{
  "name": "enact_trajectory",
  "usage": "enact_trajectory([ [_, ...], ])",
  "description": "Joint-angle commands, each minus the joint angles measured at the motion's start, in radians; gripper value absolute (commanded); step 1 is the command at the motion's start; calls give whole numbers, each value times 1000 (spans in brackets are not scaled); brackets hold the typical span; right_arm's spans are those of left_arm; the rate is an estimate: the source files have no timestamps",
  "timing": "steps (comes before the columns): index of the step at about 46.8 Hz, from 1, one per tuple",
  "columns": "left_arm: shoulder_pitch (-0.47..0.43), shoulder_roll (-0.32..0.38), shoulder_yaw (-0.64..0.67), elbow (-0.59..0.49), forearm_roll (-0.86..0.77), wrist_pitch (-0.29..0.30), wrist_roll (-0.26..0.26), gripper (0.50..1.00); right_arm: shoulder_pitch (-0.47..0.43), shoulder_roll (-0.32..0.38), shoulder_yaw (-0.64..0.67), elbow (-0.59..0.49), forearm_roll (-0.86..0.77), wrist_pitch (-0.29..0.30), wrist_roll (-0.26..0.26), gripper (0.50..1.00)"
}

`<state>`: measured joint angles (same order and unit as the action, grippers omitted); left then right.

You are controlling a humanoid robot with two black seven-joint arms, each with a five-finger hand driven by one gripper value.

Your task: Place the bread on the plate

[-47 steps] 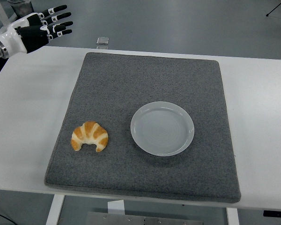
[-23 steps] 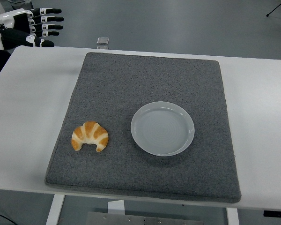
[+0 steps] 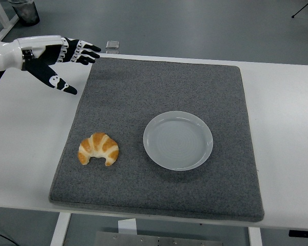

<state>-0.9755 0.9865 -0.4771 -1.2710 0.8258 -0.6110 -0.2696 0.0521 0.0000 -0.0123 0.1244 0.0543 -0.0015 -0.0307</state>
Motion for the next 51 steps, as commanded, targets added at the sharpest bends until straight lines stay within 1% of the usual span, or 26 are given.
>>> enact_trajectory([
  [1, 11, -2, 0, -19, 56, 0, -13, 996, 0, 0, 0, 0, 1, 0, 0, 952],
  [9, 20, 0, -6, -53, 131, 0, -59, 996, 0, 0, 0, 0, -1, 0, 0, 952],
  [15, 84, 1, -15, -96, 179, 0, -92, 996, 0, 0, 0, 1, -1, 0, 0, 954],
  [22, 150, 18, -12, -133, 254, 0, -157, 996, 0, 0, 0, 0, -1, 0, 0, 952],
  [23, 158, 18, -12, -134, 262, 11, -164, 996, 0, 0, 0, 0, -1, 0, 0, 952],
  [31, 218, 20, -8, -145, 309, 146, -207, 996, 0, 0, 0, 0, -1, 0, 0, 952],
  [33, 233, 20, -8, -148, 334, 189, -214, 996, 0, 0, 0, 0, 1, 0, 0, 954],
  [35, 250, 18, -6, -149, 358, 243, -223, 996, 0, 0, 0, 0, -1, 0, 0, 952],
  [41, 319, 3, -2, -171, 435, 433, -234, 996, 0, 0, 0, 0, 1, 0, 0, 952],
  [43, 345, -6, 2, -188, 464, 490, -234, 994, 0, 0, 0, 0, -1, 0, 0, 954],
  [45, 365, -17, 2, -192, 496, 531, -234, 996, 0, 0, 0, 0, 1, 0, 0, 952],
  [47, 377, -29, 3, -192, 524, 554, -234, 994, 0, 0, 0, 0, 1, 0, 0, 952],
  [51, 388, -40, 3, -194, 564, 560, -234, 994, 0, 0, 0, 0, -1, 0, 0, 952],
])
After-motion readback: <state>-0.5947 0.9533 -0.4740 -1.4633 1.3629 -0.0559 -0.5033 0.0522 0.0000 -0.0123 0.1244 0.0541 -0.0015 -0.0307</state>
